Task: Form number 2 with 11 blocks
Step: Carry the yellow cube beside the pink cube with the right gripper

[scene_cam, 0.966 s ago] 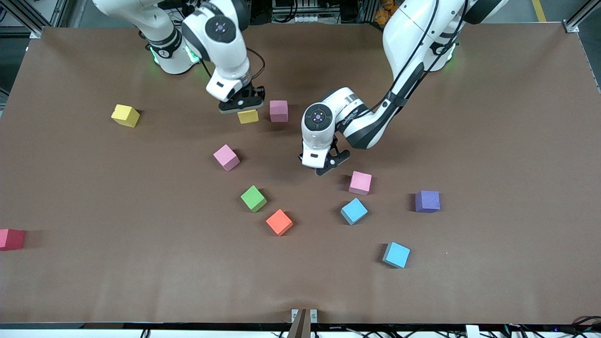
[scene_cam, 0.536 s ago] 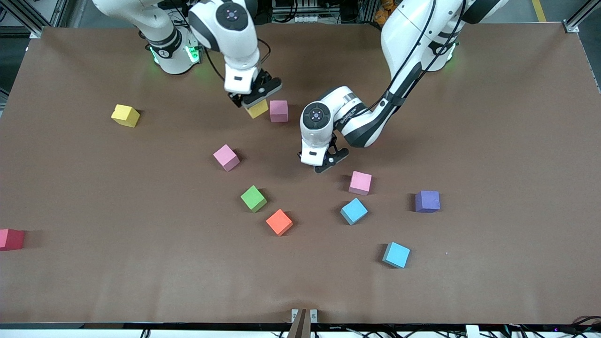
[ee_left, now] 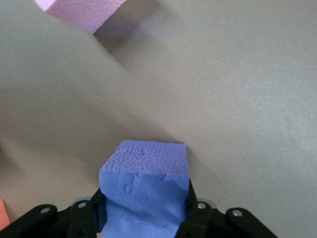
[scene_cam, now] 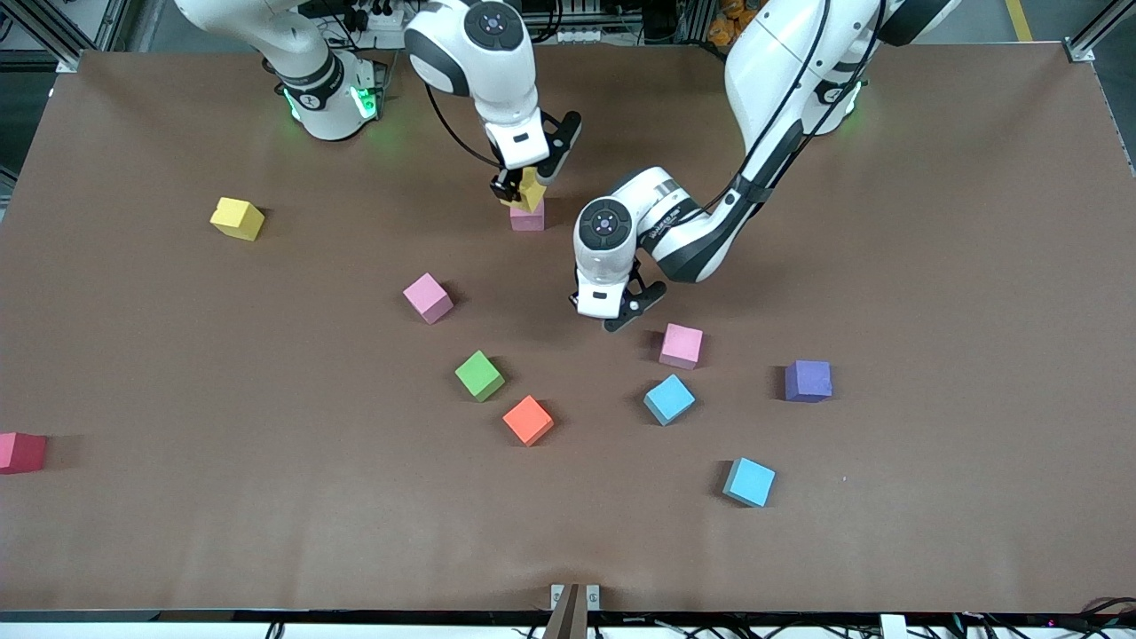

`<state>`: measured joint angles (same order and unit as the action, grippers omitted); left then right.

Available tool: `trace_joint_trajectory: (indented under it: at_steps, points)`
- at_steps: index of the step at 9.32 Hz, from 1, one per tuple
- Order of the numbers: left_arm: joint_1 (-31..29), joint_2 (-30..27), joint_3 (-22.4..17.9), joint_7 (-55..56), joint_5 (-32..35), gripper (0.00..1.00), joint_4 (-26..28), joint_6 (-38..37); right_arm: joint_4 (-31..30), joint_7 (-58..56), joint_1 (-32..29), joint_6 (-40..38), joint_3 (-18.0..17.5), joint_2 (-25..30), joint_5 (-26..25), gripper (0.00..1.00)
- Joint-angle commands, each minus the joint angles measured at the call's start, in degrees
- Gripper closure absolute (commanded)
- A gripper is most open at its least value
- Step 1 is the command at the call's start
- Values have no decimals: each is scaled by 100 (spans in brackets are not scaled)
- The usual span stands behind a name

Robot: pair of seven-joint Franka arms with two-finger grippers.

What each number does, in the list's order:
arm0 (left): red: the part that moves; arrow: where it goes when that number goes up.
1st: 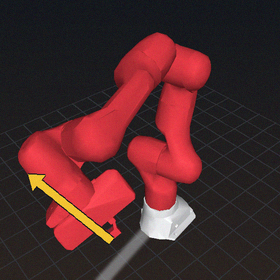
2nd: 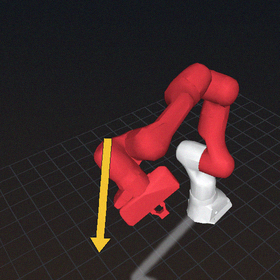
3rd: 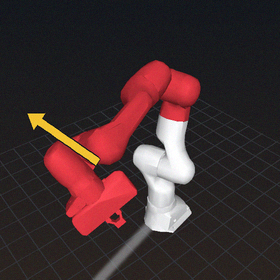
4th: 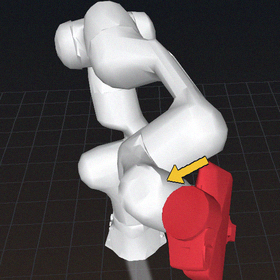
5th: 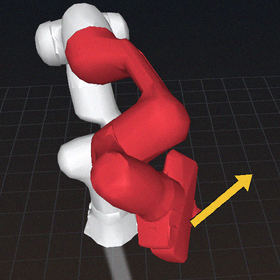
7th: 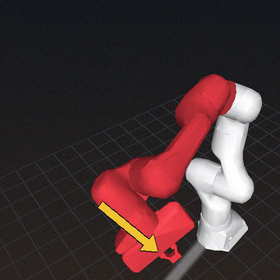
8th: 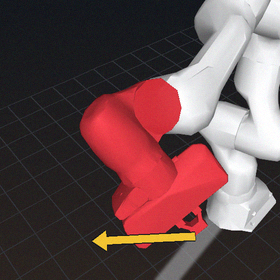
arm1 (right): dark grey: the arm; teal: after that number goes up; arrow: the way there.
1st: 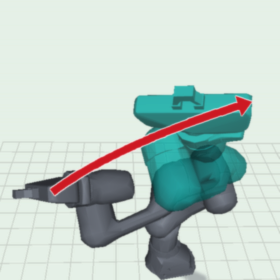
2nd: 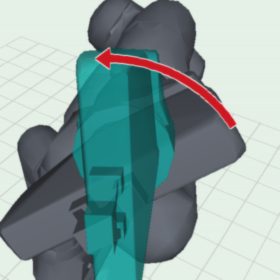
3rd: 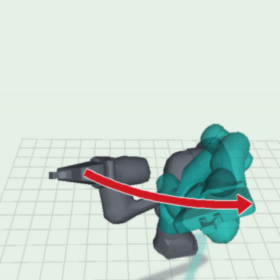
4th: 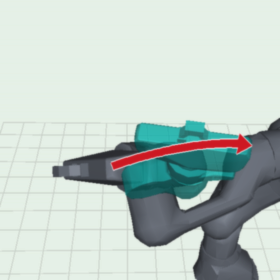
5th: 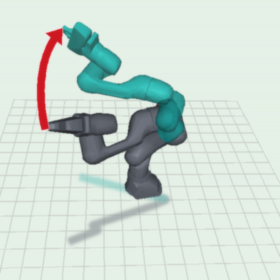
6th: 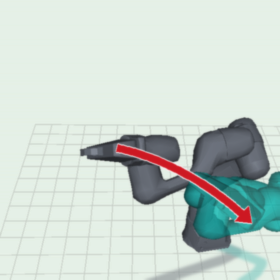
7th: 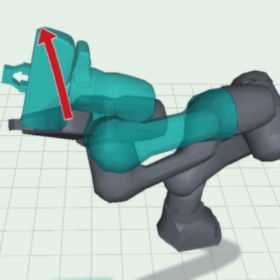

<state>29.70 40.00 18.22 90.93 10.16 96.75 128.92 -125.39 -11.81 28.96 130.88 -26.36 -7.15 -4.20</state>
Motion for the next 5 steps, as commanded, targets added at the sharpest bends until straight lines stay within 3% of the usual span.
trace_joint_trajectory:
  at_steps: [1,5]
  points:
    - [-121,-88,-90,1035,92,100,55,54,820,-854,-66,17,-88,-1065,-248,100]
    - [-894,-684,-82,2533,92,100,159,-279,1008,-1034,144,691,-106,-1543,-1124,100]
